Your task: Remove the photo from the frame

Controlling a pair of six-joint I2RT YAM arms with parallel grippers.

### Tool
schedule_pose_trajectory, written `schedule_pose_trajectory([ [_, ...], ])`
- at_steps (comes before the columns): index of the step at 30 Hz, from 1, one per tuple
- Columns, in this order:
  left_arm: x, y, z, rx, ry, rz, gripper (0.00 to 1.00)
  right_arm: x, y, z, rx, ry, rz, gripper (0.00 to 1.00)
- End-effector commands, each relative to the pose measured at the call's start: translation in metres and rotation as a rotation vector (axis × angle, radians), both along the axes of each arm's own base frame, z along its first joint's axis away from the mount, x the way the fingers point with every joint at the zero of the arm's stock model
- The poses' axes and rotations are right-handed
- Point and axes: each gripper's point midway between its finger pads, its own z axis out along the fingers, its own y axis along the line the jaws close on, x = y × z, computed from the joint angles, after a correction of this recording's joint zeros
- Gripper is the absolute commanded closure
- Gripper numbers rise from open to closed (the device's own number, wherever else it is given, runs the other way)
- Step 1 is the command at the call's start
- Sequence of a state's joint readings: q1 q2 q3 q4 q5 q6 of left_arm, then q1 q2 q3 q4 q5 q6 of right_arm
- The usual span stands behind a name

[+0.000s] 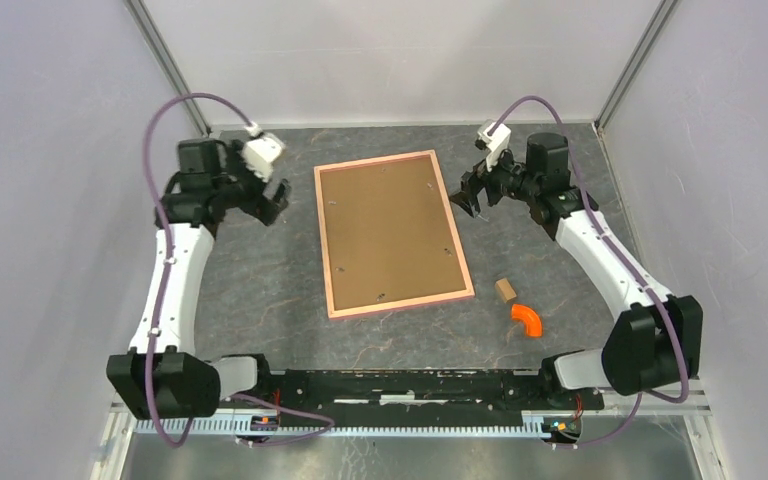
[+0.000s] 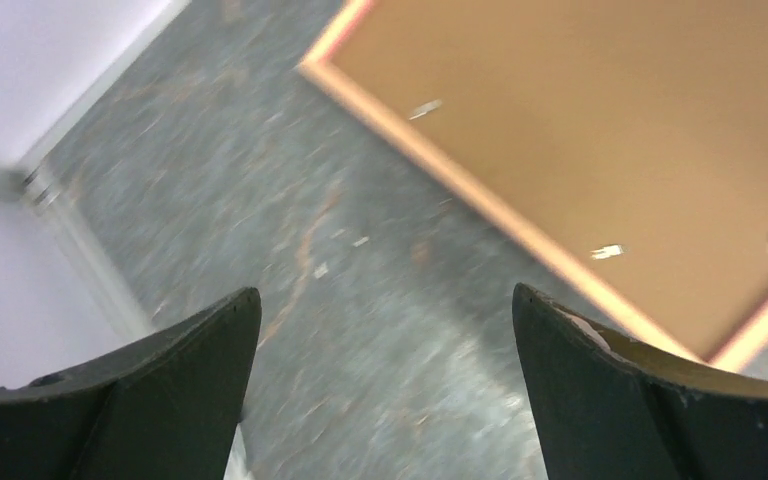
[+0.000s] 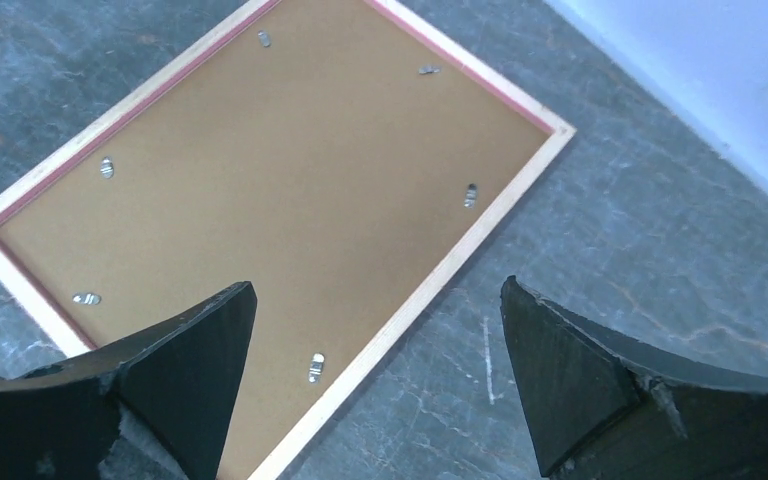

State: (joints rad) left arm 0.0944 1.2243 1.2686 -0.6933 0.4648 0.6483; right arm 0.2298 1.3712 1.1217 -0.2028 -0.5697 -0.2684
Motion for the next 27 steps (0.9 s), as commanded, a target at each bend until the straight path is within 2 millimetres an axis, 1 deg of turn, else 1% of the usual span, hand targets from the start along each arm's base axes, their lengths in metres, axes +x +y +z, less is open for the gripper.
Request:
schedule_pose_trajectory([
  [1, -0.043, -0.082, -0.029, 0.01, 0.153, -0.157, 0.0, -0.011, 0.001, -0.039, 0.11, 0.17, 0.072, 0.02],
  [2, -0.055, -0.1, -0.041, 0.065, 0.169, -0.204, 0.0, -0.012, 0.0, -0.045, 0.135, 0.207, 0.074, 0.02],
  [4, -0.078, -0.129, -0.064, 0.136, 0.235, -0.277, 0.0, -0.013, -0.003, -0.055, 0.144, 0.251, 0.068, 0.02],
  [7, -0.109, -0.173, -0.1, 0.22, 0.348, -0.362, 0.0, -0.019, -0.008, -0.069, 0.164, 0.285, 0.044, 0.02],
  [8, -0.118, -0.186, -0.109, 0.254, 0.362, -0.396, 0.0, -0.02, -0.01, -0.073, 0.166, 0.296, 0.036, 0.02],
  [9, -0.126, -0.201, -0.118, 0.297, 0.362, -0.427, 0.0, -0.022, -0.011, -0.078, 0.166, 0.309, 0.029, 0.02],
  [10, -0.129, -0.212, -0.127, 0.332, 0.355, -0.446, 0.0, -0.022, -0.013, -0.081, 0.165, 0.32, 0.019, 0.02],
  [13, -0.145, -0.246, -0.146, 0.415, 0.343, -0.534, 0.0, -0.023, -0.021, -0.095, 0.163, 0.352, -0.026, 0.02],
  [17, -0.156, -0.287, -0.166, 0.454, 0.365, -0.607, 0.0, -0.021, -0.037, -0.11, 0.165, 0.389, -0.083, 0.02],
  [18, -0.157, -0.296, -0.166, 0.453, 0.364, -0.624, 0.01, -0.021, -0.039, -0.113, 0.173, 0.402, -0.087, 0.02],
  [20, -0.157, -0.311, -0.172, 0.455, 0.372, -0.635, 0.07, -0.021, -0.041, -0.118, 0.188, 0.428, -0.09, 0.02],
  [23, -0.152, -0.325, -0.184, 0.453, 0.393, -0.6, 0.11, -0.024, -0.04, -0.124, 0.223, 0.463, -0.077, 0.02],
  [25, -0.148, -0.33, -0.191, 0.464, 0.389, -0.58, 0.14, -0.026, -0.038, -0.128, 0.235, 0.48, -0.067, 0.02],
  [27, -0.145, -0.335, -0.197, 0.471, 0.386, -0.562, 0.19, -0.026, -0.037, -0.131, 0.24, 0.492, -0.067, 0.02],
])
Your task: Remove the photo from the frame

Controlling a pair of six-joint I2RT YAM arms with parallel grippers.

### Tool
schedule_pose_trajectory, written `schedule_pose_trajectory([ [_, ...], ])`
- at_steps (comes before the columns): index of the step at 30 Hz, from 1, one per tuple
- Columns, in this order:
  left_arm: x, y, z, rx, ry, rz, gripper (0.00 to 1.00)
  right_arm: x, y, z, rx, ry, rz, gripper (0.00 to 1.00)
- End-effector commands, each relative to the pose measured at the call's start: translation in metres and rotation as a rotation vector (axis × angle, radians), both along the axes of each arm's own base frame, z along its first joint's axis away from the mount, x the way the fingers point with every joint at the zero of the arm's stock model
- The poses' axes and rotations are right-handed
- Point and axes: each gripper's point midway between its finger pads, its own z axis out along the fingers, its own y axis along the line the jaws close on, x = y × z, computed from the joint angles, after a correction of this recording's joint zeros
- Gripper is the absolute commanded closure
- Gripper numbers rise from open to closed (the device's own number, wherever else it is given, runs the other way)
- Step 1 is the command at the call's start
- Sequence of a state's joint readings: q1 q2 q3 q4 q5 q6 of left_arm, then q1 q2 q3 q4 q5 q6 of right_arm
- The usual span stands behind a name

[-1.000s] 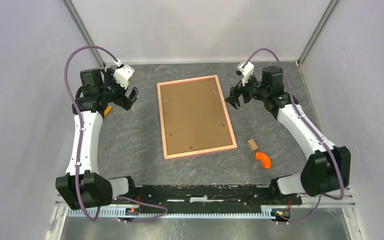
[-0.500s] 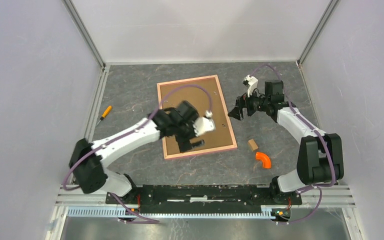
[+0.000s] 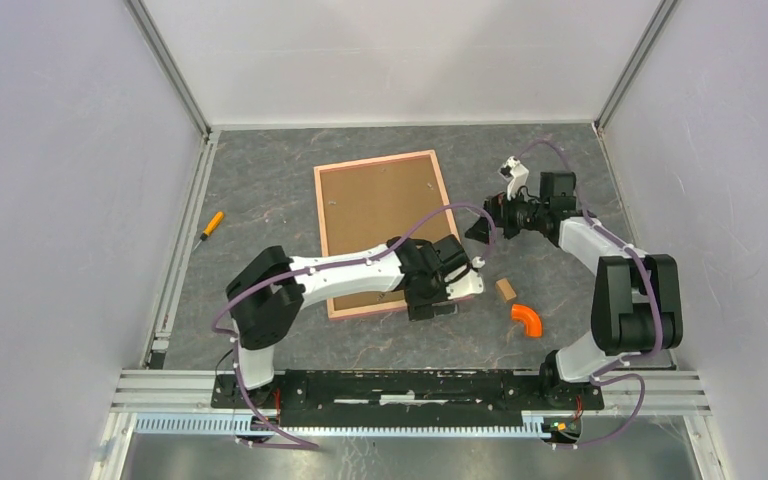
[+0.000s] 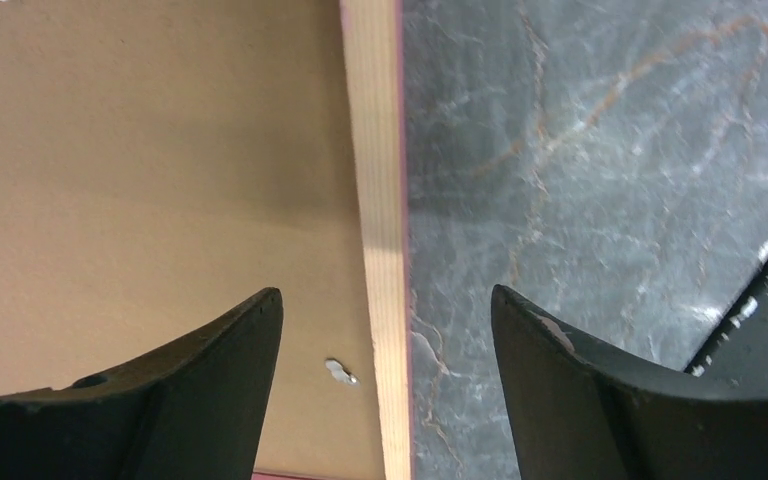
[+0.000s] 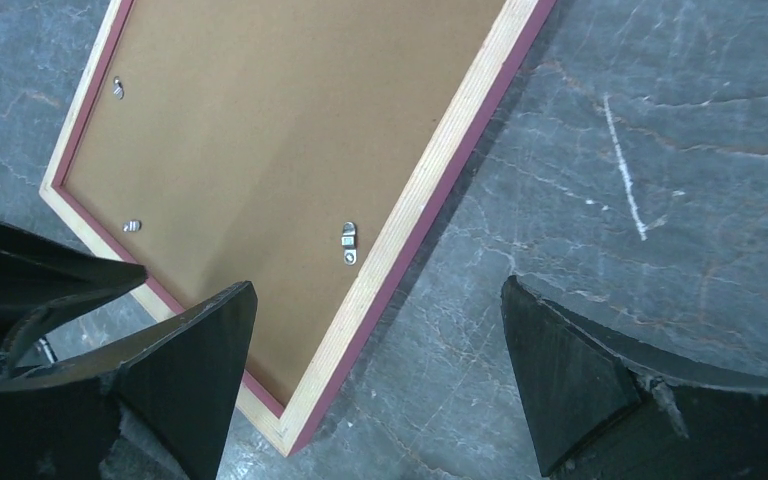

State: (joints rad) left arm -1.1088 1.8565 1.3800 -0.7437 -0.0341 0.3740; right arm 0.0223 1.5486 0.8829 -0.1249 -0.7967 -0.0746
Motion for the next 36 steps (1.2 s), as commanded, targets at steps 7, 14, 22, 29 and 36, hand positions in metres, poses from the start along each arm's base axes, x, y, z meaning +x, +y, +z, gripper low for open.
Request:
schedule_pose_trajectory([
  [7, 0.013, -0.025, -0.021, 0.008, -0.037, 0.062, 0.3, 0.0, 0.009, -0.011, 0.065, 0.055, 0.019, 0.02],
  [14, 0.014, -0.009, -0.048, 0.109, -0.055, 0.067, 0.5, -0.003, 0.011, -0.021, 0.087, 0.099, 0.022, 0.02],
  [22, 0.017, -0.012, 0.0, 0.03, -0.097, 0.059, 0.88, -0.007, 0.016, -0.034, 0.135, 0.186, 0.012, 0.02],
  [29, 0.022, -0.004, 0.043, -0.057, -0.143, 0.081, 0.98, -0.013, 0.026, -0.035, 0.229, 0.247, 0.018, 0.02],
  [36, 0.023, 0.003, 0.061, -0.098, -0.168, 0.065, 0.98, -0.031, 0.045, -0.022, 0.449, 0.321, 0.049, 0.02],
])
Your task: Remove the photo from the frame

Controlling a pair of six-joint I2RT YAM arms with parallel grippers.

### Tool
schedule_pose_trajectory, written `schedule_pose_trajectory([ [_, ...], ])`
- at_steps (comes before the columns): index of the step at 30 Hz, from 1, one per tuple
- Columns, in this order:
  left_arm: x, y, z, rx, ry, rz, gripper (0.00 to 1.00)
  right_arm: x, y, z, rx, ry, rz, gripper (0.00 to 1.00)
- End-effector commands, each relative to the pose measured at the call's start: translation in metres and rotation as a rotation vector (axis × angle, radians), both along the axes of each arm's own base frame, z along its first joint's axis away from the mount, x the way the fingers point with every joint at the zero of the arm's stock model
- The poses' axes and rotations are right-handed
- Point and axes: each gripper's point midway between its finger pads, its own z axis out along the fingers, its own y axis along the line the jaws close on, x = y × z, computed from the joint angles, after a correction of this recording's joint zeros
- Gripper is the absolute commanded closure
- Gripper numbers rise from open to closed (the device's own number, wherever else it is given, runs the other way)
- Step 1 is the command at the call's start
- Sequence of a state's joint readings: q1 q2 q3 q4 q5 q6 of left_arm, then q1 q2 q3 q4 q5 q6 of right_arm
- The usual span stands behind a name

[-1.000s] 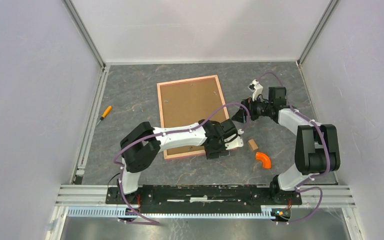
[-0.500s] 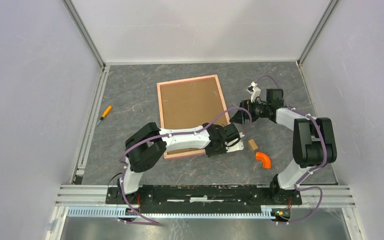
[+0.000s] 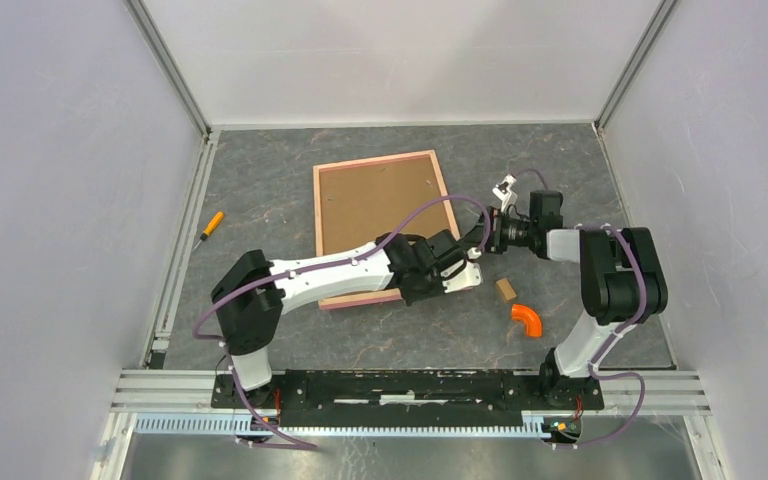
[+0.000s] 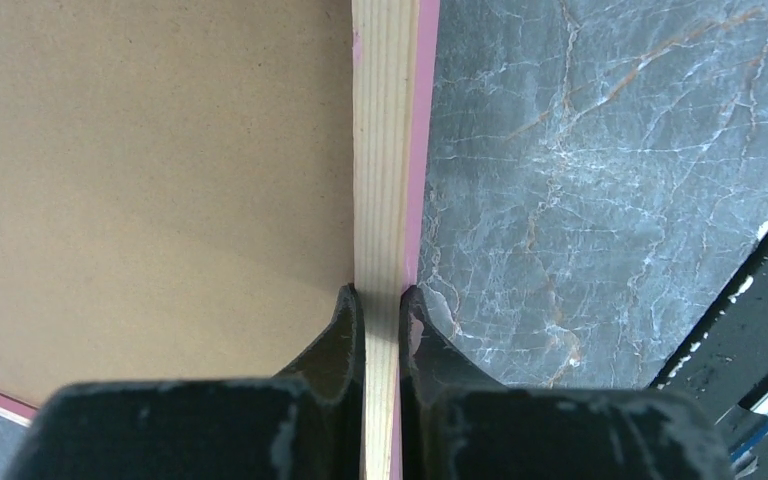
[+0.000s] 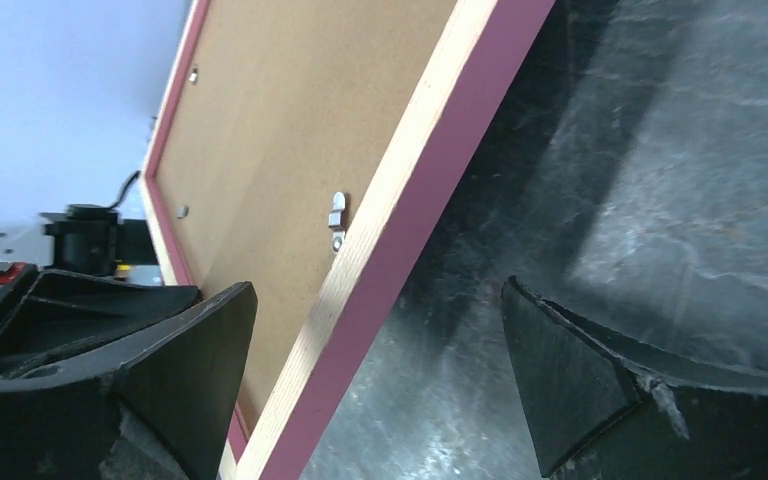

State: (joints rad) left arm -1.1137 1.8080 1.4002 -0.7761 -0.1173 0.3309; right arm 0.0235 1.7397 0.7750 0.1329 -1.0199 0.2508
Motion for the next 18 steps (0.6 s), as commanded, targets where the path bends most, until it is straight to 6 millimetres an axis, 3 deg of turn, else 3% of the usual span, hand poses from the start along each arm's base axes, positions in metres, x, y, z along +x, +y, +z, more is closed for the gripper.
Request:
schedule_pose_trajectory([
  [1, 0.015, -0.002, 0.038, -0.09, -0.101, -0.001, 0.98, -0.007, 0.014, 0.02, 0.189, 0.031, 0.009, 0.02],
  [7, 0.025, 0.001, 0.044, -0.103, -0.118, 0.016, 0.98, -0.02, 0.024, 0.027, 0.296, 0.117, -0.019, 0.02],
  [11, 0.031, 0.002, 0.045, -0.106, -0.136, 0.023, 0.98, -0.03, 0.037, 0.017, 0.286, 0.204, -0.031, 0.04],
  [18, 0.036, 0.003, 0.041, -0.101, -0.148, 0.025, 0.98, -0.036, 0.046, 0.005, 0.292, 0.307, -0.045, 0.21],
])
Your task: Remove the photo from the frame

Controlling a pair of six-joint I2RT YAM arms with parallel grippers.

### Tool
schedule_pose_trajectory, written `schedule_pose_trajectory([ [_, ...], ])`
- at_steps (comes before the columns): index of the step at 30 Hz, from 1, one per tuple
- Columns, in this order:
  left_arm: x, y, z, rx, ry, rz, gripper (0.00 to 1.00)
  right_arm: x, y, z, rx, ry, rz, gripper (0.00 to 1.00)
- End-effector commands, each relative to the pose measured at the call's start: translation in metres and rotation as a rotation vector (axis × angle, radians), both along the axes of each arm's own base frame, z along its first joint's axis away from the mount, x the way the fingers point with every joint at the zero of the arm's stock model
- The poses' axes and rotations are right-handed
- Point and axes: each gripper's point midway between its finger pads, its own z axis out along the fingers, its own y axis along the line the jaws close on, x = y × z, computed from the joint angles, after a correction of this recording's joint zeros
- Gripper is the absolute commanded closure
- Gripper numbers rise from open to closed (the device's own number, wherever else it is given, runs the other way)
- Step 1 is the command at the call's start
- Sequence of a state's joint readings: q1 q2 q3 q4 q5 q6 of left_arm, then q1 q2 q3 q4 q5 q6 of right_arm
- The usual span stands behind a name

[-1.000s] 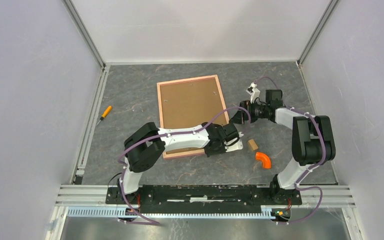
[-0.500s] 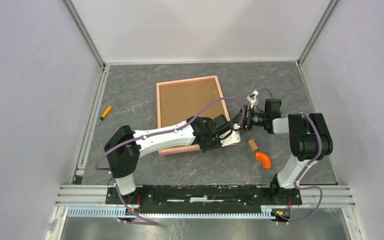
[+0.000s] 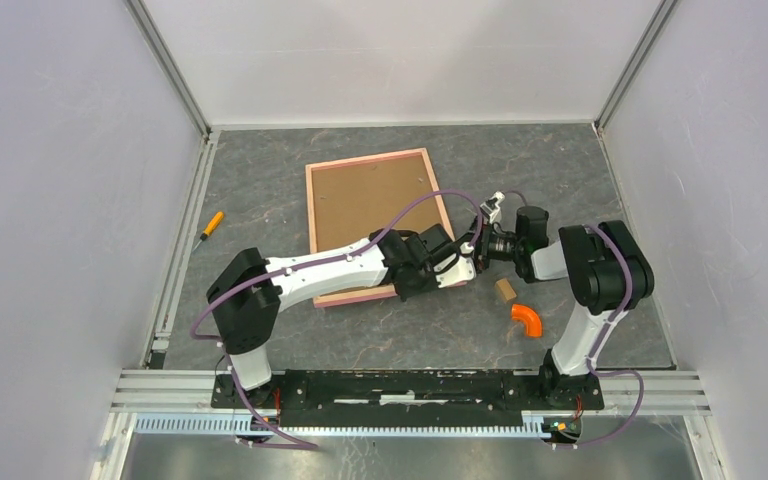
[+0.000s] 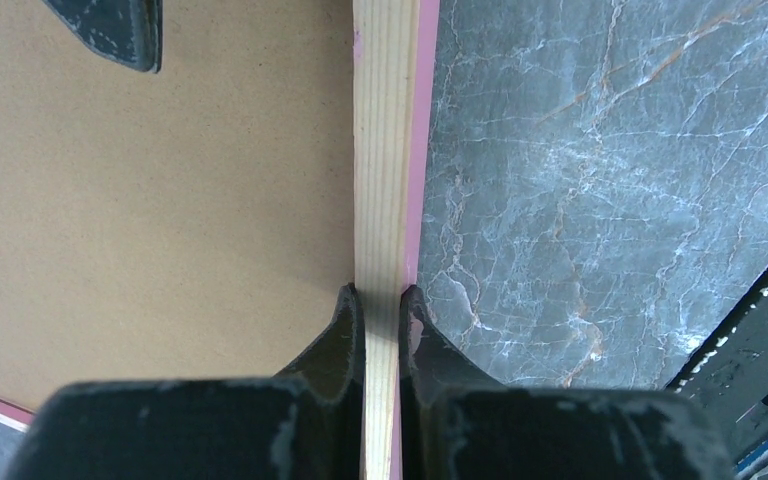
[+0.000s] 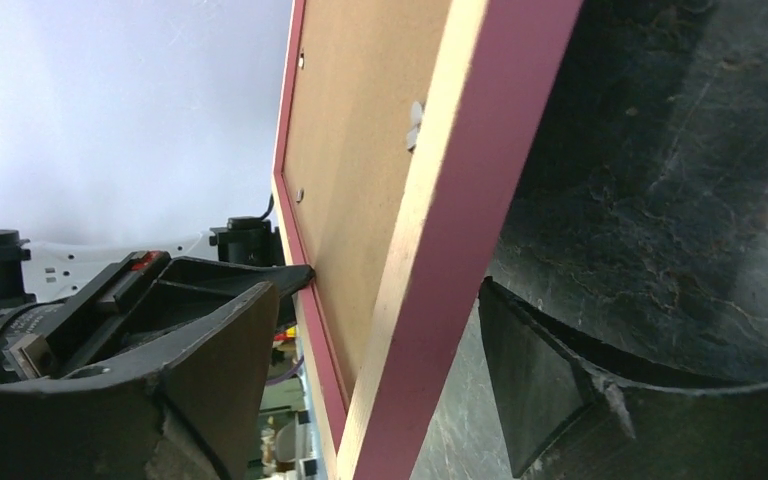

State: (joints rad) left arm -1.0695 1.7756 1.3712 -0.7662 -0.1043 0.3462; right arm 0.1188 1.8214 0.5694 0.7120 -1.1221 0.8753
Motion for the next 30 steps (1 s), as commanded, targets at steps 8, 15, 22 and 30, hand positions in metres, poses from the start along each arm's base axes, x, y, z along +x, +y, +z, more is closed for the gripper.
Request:
schedule_pose_trajectory([
  [8, 0.025, -0.011, 0.033, -0.091, -0.153, -0.023, 0.98, -0.01, 0.013, -0.017, 0.029, 0.127, 0.01, 0.33],
  [15, 0.026, -0.01, 0.026, -0.085, -0.155, -0.02, 0.98, -0.015, 0.022, -0.018, 0.05, 0.151, 0.049, 0.5],
  [22, 0.018, -0.004, 0.028, -0.072, -0.117, -0.019, 0.9, -0.008, 0.023, -0.003, 0.06, 0.105, 0.044, 0.83],
  [30, 0.016, 0.017, 0.07, -0.236, 0.049, 0.065, 0.23, 0.007, 0.019, 0.024, 0.036, -0.038, 0.062, 1.0],
])
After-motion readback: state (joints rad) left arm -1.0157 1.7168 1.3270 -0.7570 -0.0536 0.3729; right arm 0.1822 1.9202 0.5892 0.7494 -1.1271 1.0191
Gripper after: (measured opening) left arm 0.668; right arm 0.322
